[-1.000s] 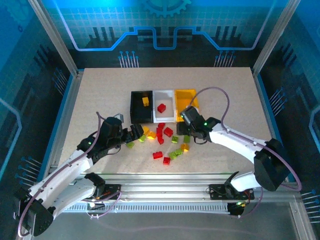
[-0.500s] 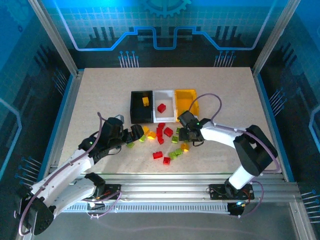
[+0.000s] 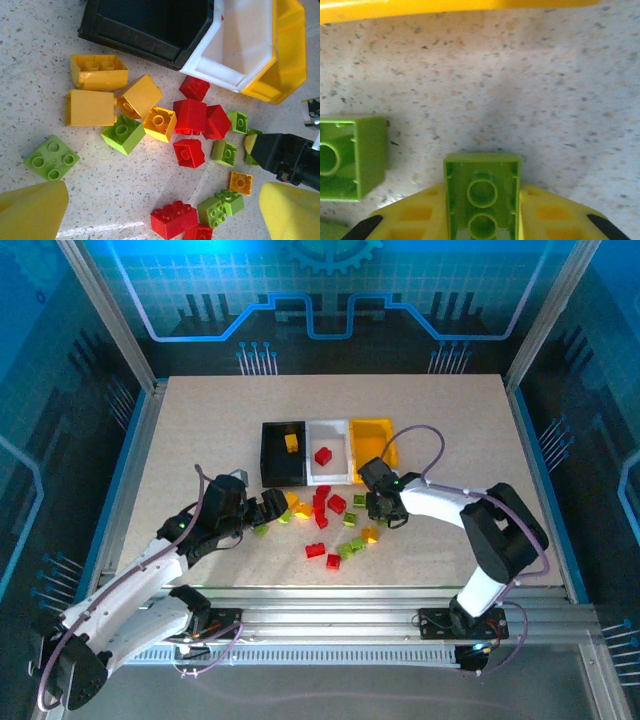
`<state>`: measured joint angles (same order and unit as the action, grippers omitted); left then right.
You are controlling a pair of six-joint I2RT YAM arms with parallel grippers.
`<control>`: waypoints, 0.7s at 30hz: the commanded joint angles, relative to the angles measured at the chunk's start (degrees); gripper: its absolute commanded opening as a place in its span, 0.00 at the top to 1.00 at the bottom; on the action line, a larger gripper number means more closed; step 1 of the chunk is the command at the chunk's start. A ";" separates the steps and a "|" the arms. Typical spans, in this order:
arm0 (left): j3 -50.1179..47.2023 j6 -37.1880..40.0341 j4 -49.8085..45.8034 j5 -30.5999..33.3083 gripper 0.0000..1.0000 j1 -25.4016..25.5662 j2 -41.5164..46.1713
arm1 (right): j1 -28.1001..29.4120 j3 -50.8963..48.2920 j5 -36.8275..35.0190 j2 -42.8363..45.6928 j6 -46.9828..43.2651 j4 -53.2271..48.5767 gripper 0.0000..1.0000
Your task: Sort the legos into containers by color
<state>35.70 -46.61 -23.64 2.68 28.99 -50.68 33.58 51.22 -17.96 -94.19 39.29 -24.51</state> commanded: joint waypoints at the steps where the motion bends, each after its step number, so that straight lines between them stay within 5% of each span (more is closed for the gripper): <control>1: -0.20 0.45 0.17 -0.13 0.01 -0.29 -0.30 | -0.71 -0.51 -2.16 7.15 -2.54 -0.47 0.72; 7: -0.36 0.57 0.89 -0.50 0.01 -0.30 -0.30 | -1.35 5.72 -2.60 13.58 -8.71 -2.03 0.71; 21: -0.12 0.11 -3.15 0.01 0.01 -0.54 0.68 | -6.24 38.88 -6.05 -18.81 -11.15 -9.08 0.68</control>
<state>35.70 -46.61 -24.18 2.68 28.91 -50.72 28.47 85.47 -21.30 -110.08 28.18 -28.58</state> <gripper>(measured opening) 0.989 0.317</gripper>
